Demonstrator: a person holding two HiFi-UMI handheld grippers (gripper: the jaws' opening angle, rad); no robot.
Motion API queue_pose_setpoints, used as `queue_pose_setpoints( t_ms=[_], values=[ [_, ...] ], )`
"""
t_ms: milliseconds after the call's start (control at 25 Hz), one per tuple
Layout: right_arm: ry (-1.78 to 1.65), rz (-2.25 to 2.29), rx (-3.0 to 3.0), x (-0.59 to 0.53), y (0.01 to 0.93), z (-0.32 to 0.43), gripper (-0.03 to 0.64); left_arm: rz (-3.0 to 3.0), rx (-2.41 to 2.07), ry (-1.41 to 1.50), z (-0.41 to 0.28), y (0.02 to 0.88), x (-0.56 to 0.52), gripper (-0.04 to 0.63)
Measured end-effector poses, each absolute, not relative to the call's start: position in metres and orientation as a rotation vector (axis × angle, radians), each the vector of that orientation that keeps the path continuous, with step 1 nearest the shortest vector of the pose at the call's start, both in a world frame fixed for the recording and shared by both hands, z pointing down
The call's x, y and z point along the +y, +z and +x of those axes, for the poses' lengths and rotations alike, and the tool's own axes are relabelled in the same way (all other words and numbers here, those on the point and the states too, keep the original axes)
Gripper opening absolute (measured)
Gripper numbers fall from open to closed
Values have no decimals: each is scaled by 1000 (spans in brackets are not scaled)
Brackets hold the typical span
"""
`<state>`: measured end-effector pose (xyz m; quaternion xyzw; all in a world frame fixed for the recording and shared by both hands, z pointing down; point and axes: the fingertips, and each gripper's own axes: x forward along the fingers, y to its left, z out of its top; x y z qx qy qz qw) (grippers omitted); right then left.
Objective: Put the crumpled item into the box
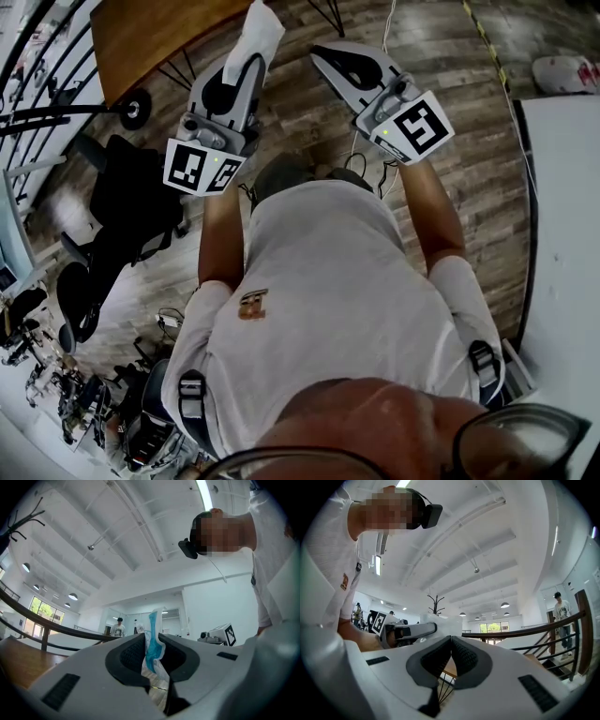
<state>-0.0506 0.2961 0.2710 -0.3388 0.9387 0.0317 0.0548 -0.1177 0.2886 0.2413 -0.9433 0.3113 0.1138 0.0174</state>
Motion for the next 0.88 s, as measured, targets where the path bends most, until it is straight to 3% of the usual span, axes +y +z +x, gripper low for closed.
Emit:
queue_pose_setpoints(
  t_ms=[880],
  values=[
    [138,-1137,2873,135,280,-27,32,-2975,949,384,-103,261,110,77]
  ],
)
